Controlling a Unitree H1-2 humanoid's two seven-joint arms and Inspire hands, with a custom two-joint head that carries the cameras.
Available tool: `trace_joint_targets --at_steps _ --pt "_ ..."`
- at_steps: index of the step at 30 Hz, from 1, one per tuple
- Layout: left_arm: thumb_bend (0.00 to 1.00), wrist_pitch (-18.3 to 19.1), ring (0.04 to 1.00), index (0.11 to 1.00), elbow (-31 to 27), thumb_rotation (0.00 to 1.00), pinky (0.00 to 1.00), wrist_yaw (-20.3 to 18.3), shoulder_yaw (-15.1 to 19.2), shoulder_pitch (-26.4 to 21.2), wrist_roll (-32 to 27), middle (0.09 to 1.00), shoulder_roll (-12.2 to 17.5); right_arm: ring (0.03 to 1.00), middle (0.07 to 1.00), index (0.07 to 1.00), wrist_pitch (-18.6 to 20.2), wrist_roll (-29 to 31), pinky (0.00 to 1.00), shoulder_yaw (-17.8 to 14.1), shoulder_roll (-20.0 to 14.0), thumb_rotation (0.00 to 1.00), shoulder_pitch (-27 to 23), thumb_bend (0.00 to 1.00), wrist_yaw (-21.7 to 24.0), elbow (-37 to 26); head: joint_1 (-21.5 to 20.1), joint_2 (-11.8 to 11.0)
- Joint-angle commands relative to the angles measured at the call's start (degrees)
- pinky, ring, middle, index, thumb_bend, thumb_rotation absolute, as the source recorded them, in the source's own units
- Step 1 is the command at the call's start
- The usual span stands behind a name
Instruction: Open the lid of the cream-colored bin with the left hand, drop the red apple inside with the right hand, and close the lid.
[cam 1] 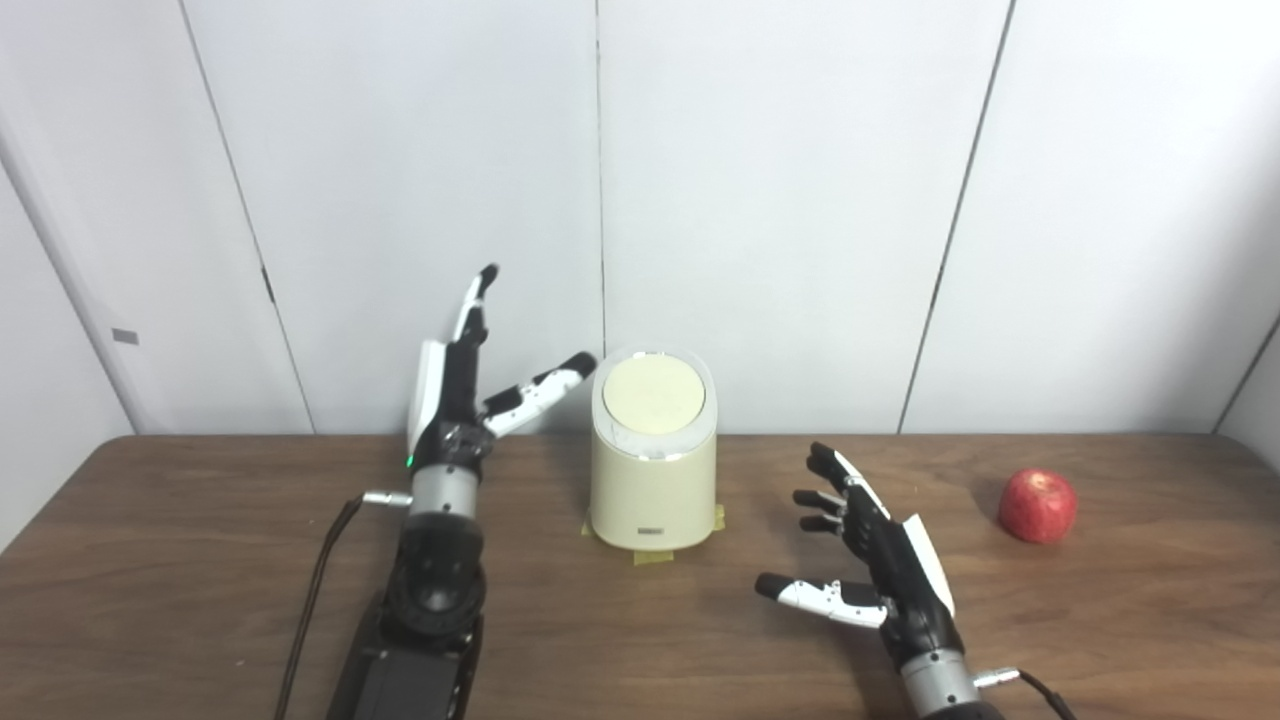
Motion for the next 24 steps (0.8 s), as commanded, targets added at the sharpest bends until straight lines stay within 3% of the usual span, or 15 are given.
trace_joint_targets --at_steps 1,7,11,18,24 --pt "0.93 0.22 1.0 1.0 0.34 0.36 0.94 0.7 -0.91 -3.92 2.25 1.0 0.93 0.793 0.912 0.904 -2.25 0.01 0.71 -0.33 -0.84 0.26 0.19 0.81 -0.01 0.84 -0.06 0.03" --pt "0.98 0.89 1.0 1.0 2.88 0.26 0.84 1.31 -2.64 -5.54 4.15 1.0 1.68 0.793 0.913 0.905 -2.09 -0.26 0.71 -0.27 -0.93 0.27 0.25 0.81 0.09 0.68 -0.18 0.21" --pt "0.97 0.68 1.0 1.0 4.17 0.2 0.84 1.66 -3.75 -5.91 5.55 1.0 2.08 0.79 0.91 0.903 -1.87 -0.77 0.7 -0.08 -0.85 0.26 0.45 0.8 -0.03 0.09 -0.35 0.32" --pt "0.99 1.82 1.0 1.0 6.34 0.21 0.91 2.32 -5.71 -6.73 8.8 1.0 2.84 0.781 0.915 0.902 -1.57 -1.13 0.68 -0.09 -0.77 0.26 0.41 0.8 -0.23 0.08 -0.46 0.69" --pt "1.0 3.91 1.0 1.0 7.46 0.22 0.86 2.75 -7.07 -7.46 10.95 1.0 2.4 0.779 0.908 0.905 -1.25 -1.17 0.67 0.01 -0.77 0.27 0.67 0.8 -0.06 -0.45 -0.65 0.96"
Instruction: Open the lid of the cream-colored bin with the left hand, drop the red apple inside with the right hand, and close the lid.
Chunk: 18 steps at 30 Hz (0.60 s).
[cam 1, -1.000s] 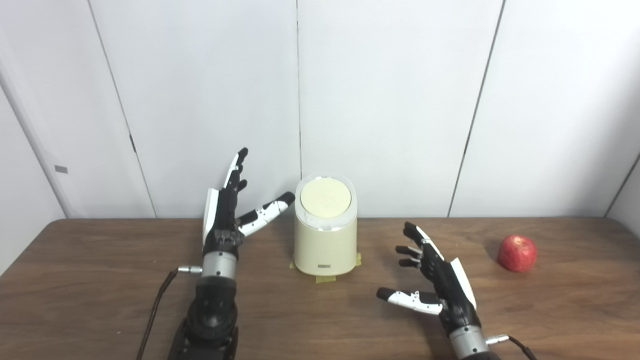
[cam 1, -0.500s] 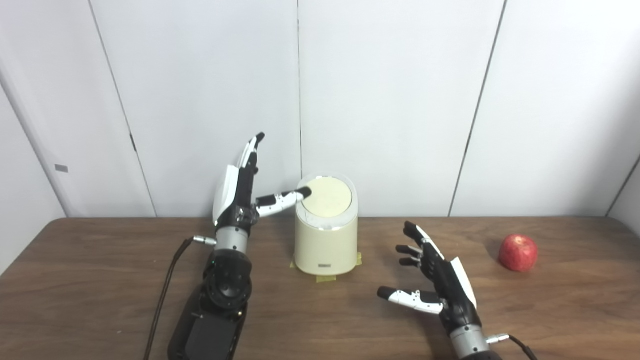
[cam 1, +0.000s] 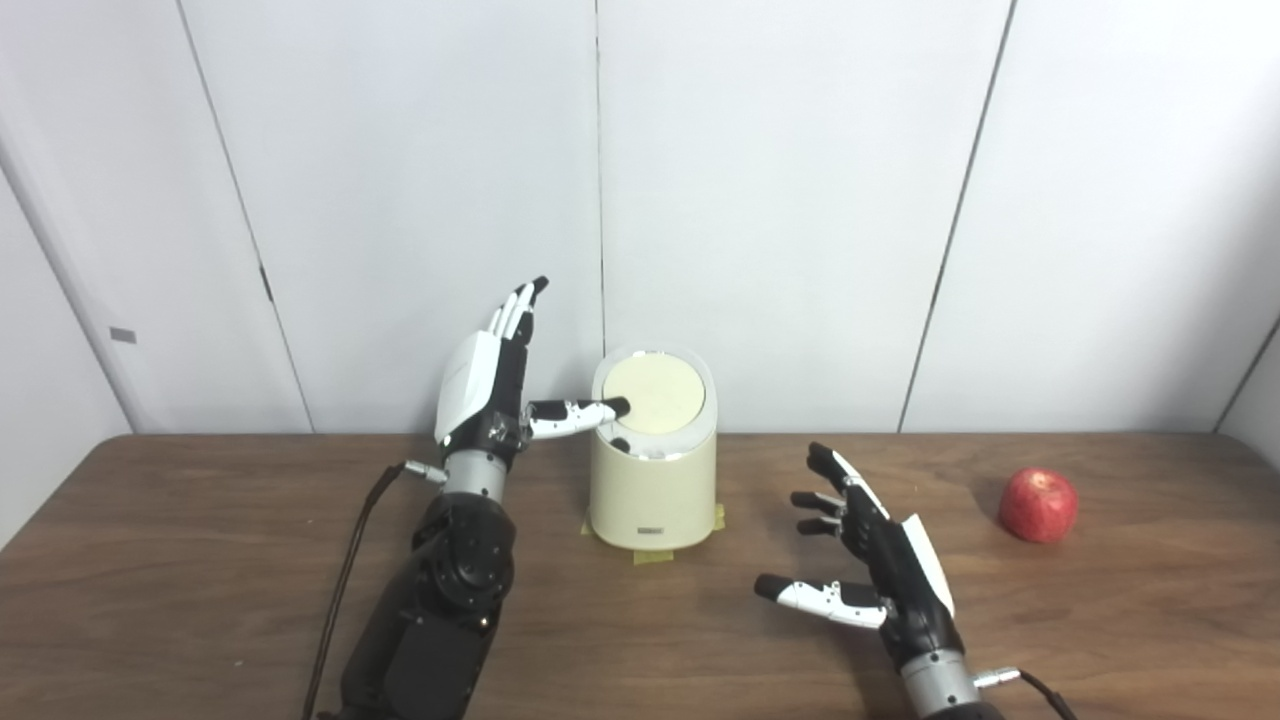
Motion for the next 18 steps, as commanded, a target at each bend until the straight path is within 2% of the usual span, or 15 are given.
trace_joint_targets --at_steps 1,9,18 --pt "1.0 0.17 1.0 1.0 -0.11 0.24 0.85 1.67 -0.39 -4.15 1.25 1.0 -0.22 0.781 0.909 0.906 -1.46 -1.09 0.67 -0.01 -0.74 0.27 0.47 0.79 -0.36 0.15 -0.21 0.17" --pt "1.0 0.31 1.0 1.0 2.1 0.29 0.85 3.03 -0.85 -5.62 1.33 1.0 -1.5 0.781 0.923 0.903 -1.01 -1.5 0.66 0.14 -0.6 0.27 0.5 0.79 -0.46 0.06 -0.78 0.45" --pt "1.0 -1.94 1.0 1.0 6.27 0.32 0.85 5.53 -1.53 -7.39 0.69 1.0 -2.34 0.785 0.92 0.901 -0.67 -2.15 0.67 0.11 -0.27 0.27 1.05 0.78 -0.77 -0.94 -1.94 0.66"
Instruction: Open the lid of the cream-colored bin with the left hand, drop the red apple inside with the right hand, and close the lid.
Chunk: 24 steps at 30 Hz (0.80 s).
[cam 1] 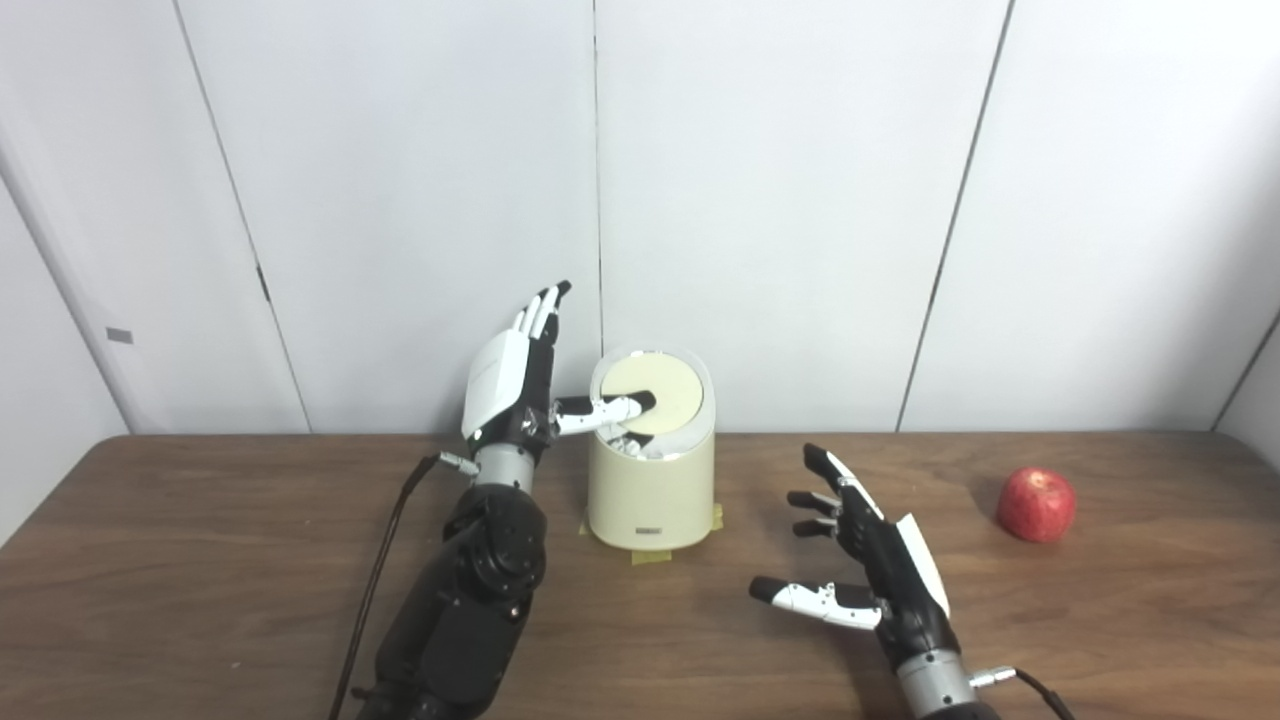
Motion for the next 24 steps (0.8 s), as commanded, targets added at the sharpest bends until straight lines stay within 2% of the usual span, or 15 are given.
trace_joint_targets --at_steps 1,7,10,14,18,21,24 --pt "1.0 -2.36 1.0 1.0 -0.01 0.32 0.86 2.07 -0.01 -4.23 0.11 1.0 -0.35 0.783 0.92 0.9 -0.94 -1.02 0.67 -0.16 -0.4 0.27 0.91 0.77 -0.78 -0.42 -0.07 0.05" --pt "0.98 -2.09 1.0 1.0 2.26 0.31 0.85 3.46 -0.87 -5.29 1.39 1.0 -0.67 0.794 0.919 0.909 -0.68 -0.44 0.68 -0.59 -0.38 0.28 1.35 0.78 -0.42 -0.87 -0.47 0.42" --pt "0.92 -0.07 1.0 1.0 3.68 0.26 0.84 6.52 -3.52 -5.63 6.39 1.0 0.2 0.799 0.919 0.912 -0.92 -0.55 0.69 -0.6 -0.37 0.29 1.59 0.78 -0.48 -0.93 -0.58 0.51" --pt "0.91 3.36 1.0 1.0 5.38 0.17 0.85 8.81 -7.38 -6.08 12.43 1.0 1.59 0.797 0.918 0.906 -1.11 -0.59 0.68 -0.67 -0.28 0.29 1.81 0.78 -0.62 -0.84 -0.57 0.67" --pt "0.95 7.55 1.0 1.0 5.73 0.09 0.83 8.58 -11.35 -6.35 17.62 1.0 3.02 0.789 0.921 0.903 -0.88 -0.92 0.67 -0.5 -0.1 0.27 2.12 0.77 -0.62 -1.43 -0.5 0.9" --pt "0.98 9.03 1.0 1.0 5.86 0.08 0.81 8.96 -13.69 -6.47 20.42 1.0 3.96 0.786 0.917 0.9 -0.93 -0.76 0.66 -0.53 0.07 0.26 2.31 0.77 -0.61 -1.62 -0.49 1.11" --pt "0.97 10.12 1.0 1.0 5.19 0.07 0.83 7.9 -15.2 -6.37 22.14 1.0 4.74 0.787 0.918 0.901 -0.89 -0.61 0.66 -0.62 0.05 0.27 2.55 0.78 -0.56 -1.63 -0.37 1.47"
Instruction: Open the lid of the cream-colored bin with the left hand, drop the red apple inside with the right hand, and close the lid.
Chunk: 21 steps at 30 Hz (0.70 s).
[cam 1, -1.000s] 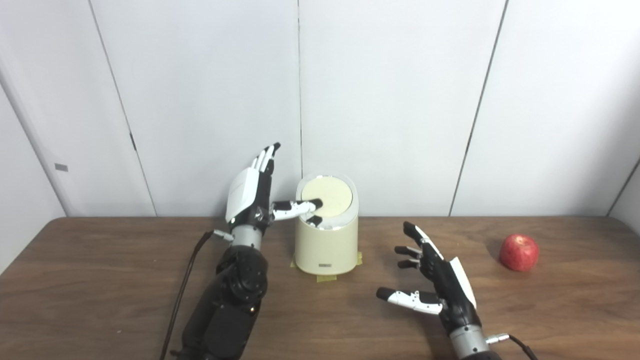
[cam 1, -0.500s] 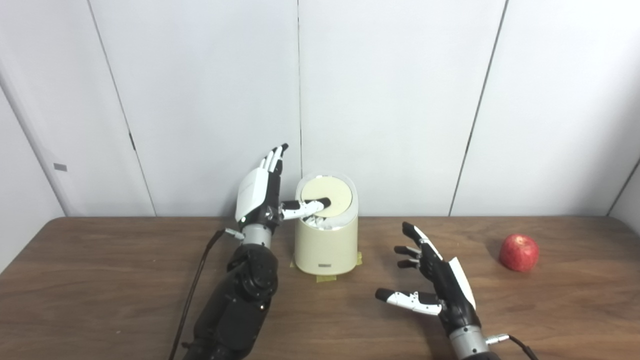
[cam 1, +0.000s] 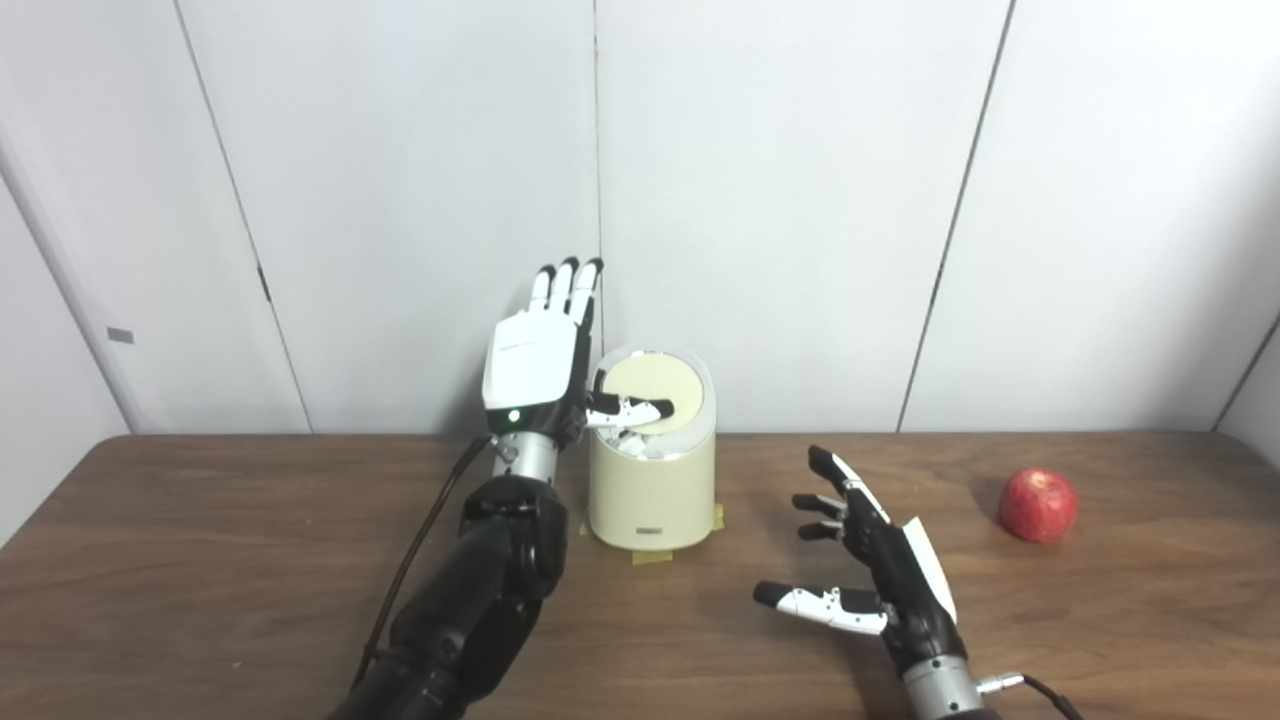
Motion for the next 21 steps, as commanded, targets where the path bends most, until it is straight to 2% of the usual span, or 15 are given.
trace_joint_targets --at_steps 1,5,7,10,11,13,16,18,21 --pt "0.96 2.07 1.0 1.0 -0.53 0.06 0.84 -1.47 -1.04 -1.78 2.41 1.0 1.43 0.787 0.92 0.903 -0.95 0.09 0.66 -0.23 0.0 0.27 1.49 0.78 -0.51 -0.2 -0.02 0.24" --pt "0.95 4.37 1.0 1.0 -1.6 0.04 0.82 -3.93 -2.95 -1.62 4.41 1.0 2.41 0.792 0.923 0.905 -0.24 0.1 0.67 -0.28 0.09 0.26 1.76 0.77 -0.4 -0.86 0.15 0.41" --pt "0.95 3.97 0.999 1.0 -2.69 0.04 0.82 -4.11 -2.59 -1.03 3.73 1.0 2.54 0.791 0.921 0.904 0.1 0.13 0.67 -0.27 0.15 0.26 1.89 0.77 -0.33 -1.29 0.1 0.52" --pt "0.88 1.95 0.965 1.0 -6.07 0.15 0.8 -3.55 0.14 0.5 0.14 0.994 1.95 0.795 0.92 0.908 0.42 0.05 0.67 -0.21 0.1 0.25 2.14 0.76 -0.24 -1.83 0.17 0.69" --pt "0.87 -1.84 0.96 1.0 -7.69 0.17 0.79 -2.77 2.72 1.39 -4.16 0.992 1.28 0.795 0.92 0.908 0.41 0.16 0.68 -0.21 0.08 0.25 2.18 0.76 -0.15 -1.81 0.18 0.72" --pt "0.82 -7.76 0.904 0.955 -9.77 0.21 0.72 -2.17 6.67 2.59 -10.85 0.944 0.19 0.799 0.921 0.907 0.43 0.35 0.68 -0.22 0.0 0.25 2.23 0.76 -0.04 -1.79 0.1 0.79" --pt "0.74 -15.46 0.872 0.936 -13.73 0.26 0.68 -4.67 13.53 4.51 -23.12 0.934 -2.32 0.792 0.914 0.909 0.59 0.12 0.67 -0.17 -0.17 0.27 2.24 0.77 -0.08 -1.78 0.35 0.87" --pt "0.73 -17.81 0.858 0.934 -15.25 0.27 0.66 -6.22 15.66 5.14 -27.11 0.939 -3.05 0.791 0.914 0.912 0.55 0.24 0.67 -0.26 -0.36 0.28 2.12 0.77 -0.09 -1.45 0.39 0.91" --pt "0.73 -18.81 0.828 0.928 -18.51 0.3 0.63 -9.3 17.79 6.32 -31.69 0.93 -3.12 0.79 0.916 0.908 0.24 0.45 0.67 -0.35 -0.6 0.29 1.86 0.78 -0.08 -1.05 0.28 1.07"
